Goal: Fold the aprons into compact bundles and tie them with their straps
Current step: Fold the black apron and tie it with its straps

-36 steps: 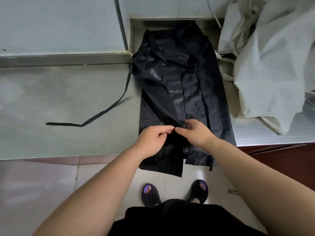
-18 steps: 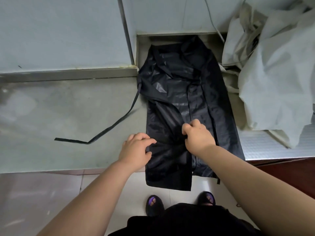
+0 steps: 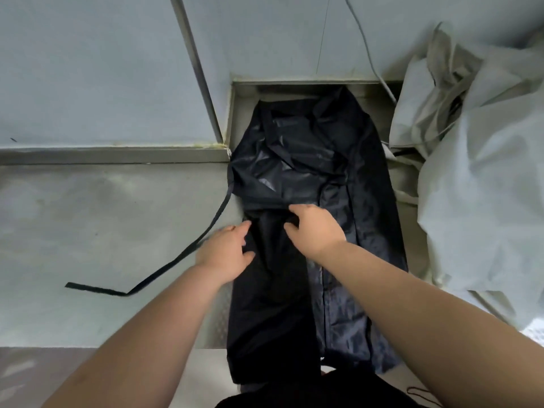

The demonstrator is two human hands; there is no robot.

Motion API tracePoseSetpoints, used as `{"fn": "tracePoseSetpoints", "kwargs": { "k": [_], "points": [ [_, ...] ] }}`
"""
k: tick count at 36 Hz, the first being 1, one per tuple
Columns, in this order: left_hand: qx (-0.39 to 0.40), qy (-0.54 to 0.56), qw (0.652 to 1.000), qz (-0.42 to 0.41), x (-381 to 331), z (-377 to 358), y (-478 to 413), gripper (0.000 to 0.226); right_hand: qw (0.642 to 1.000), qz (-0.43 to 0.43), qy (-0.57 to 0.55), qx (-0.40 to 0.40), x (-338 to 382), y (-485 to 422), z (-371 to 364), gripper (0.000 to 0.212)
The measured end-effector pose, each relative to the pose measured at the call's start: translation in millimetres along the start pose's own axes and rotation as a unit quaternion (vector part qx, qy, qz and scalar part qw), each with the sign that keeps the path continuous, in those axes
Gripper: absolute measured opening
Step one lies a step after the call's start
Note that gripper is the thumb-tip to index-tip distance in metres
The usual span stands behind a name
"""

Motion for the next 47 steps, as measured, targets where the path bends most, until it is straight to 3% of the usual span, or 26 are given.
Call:
{"fn": "tracePoseSetpoints", "kwargs": {
  "k": [2,4,7,10,14,18,21,24,28,31,35,38,41,44,47],
  "points": [
    [0.041,-0.026,0.999,0.003,-1.5,-1.4,-9.7,0.074,0.999,-0.045,0.024,-0.013,-20.1,-4.2,2.0,0.034],
    [0.074,-0.035,0.997,0.012,-3.5,-4.3,-18.0,0.081,0.995,-0.083,0.045,0.025,-39.5,-5.1,-4.8,0.032],
    [0.098,-0.045,0.994,0.029,-5.9,-8.0,-24.9,0.090,0.991,-0.107,0.044,0.072,-53.8,-10.9,-11.3,0.031],
    [0.094,-0.024,0.994,0.042,-7.8,-9.3,-31.0,0.092,0.993,-0.095,0.035,0.064,-51.3,-28.9,-4.5,0.038],
    [-0.006,0.014,1.000,0.019,-14.8,3.0,-45.1,0.055,0.998,-0.051,-0.041,-0.007,-26.9,-59.0,16.2,0.057],
    [-0.085,0.070,0.994,0.027,-16.3,10.3,-59.4,0.032,0.997,0.006,-0.069,-0.032,-1.9,-81.2,21.2,0.031],
    [-0.108,0.126,0.984,0.059,-19.5,18.0,-67.5,0.033,0.981,-0.095,-0.163,-0.049,-14.4,-89.8,24.6,0.026],
    [-0.095,0.154,0.980,0.082,-21.7,19.4,-83.3,0.045,0.932,-0.229,-0.280,-0.028,-36.7,-91.0,16.8,0.027],
    [-0.085,0.194,0.974,0.080,-28.5,23.8,-109.5,0.047,0.948,-0.249,-0.200,0.013,-58.4,-93.6,12.4,0.043],
    [-0.076,0.218,0.971,0.070,-35.3,27.0,-130.4,0.046,0.943,-0.272,-0.192,-0.010,-75.7,-95.8,16.8,0.048],
    [-0.061,0.268,0.959,0.067,-42.1,29.0,-155.2,0.050,0.980,-0.156,-0.091,-0.079,-71.9,-108.8,43.6,0.059],
    [-0.033,0.271,0.961,0.037,-50.2,25.9,-166.6,0.063,0.988,-0.143,0.038,-0.042,-79.5,-115.0,46.9,0.072],
    [-0.053,0.191,0.980,0.009,-51.5,29.6,-174.4,0.058,0.981,-0.144,0.131,0.021,-91.9,-117.4,38.0,0.041],
    [-0.138,0.130,0.982,-0.004,-53.8,52.8,-182.0,0.044,0.986,-0.148,0.070,-0.025,-89.3,-129.2,48.0,0.023],
    [-0.142,0.158,0.977,-0.011,-60.6,63.9,-191.5,0.047,0.989,-0.130,0.004,-0.070,-76.1,-151.6,67.9,0.020]
  ]
}}
Point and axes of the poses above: each hand's wrist, its own y-axis away from the middle knuckle, its own z-axis out of the back of the hand, x = y × z, the point moved 9 cm from there along -y, towards the middle knuckle, and after that the axes turned 15 degrees about -x, right-handed, at the moved point
